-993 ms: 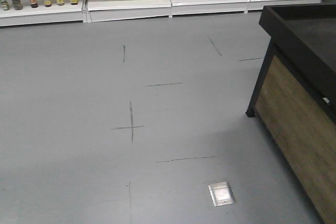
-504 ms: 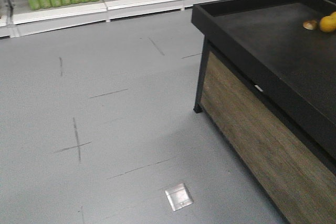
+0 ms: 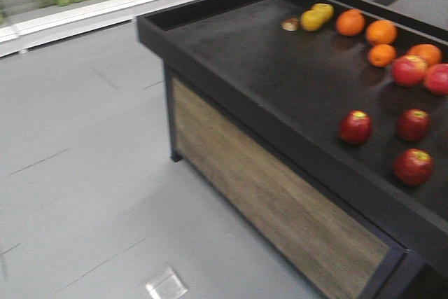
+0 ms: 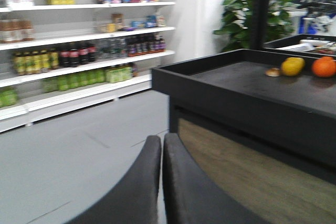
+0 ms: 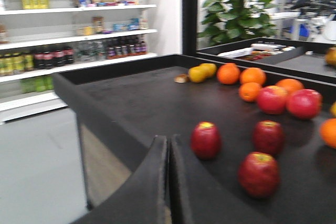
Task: Pick three apples into basket with both arms
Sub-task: 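Turn the base and approach the table holding the light-blue basket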
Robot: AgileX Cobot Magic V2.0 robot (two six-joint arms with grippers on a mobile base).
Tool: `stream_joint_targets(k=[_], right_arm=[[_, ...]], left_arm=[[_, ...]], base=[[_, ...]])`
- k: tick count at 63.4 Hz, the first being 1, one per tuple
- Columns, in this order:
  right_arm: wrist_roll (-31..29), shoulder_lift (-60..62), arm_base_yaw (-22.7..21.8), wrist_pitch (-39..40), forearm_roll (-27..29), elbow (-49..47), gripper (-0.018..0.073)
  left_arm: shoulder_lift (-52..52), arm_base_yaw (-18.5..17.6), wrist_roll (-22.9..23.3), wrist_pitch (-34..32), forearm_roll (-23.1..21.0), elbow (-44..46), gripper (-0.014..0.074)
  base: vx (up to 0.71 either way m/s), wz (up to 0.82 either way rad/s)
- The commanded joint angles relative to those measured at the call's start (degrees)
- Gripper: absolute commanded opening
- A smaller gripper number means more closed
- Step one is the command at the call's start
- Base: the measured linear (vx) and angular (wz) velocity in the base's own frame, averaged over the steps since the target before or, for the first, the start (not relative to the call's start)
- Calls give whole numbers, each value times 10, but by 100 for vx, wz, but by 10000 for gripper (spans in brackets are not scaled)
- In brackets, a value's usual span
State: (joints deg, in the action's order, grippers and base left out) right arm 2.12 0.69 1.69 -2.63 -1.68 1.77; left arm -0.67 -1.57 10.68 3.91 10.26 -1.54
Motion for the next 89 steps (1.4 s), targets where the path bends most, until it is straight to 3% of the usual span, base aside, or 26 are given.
stream_joint_targets(k=[1, 89], right_arm=[[-5, 1, -4, 42, -1, 6, -9], [-5, 1, -4, 42, -1, 6, -9]], left_arm=[[-9, -1, 2, -39, -5, -2, -6], [-9, -1, 2, -39, -5, -2, -6]], base=[[15, -59], [15, -55]])
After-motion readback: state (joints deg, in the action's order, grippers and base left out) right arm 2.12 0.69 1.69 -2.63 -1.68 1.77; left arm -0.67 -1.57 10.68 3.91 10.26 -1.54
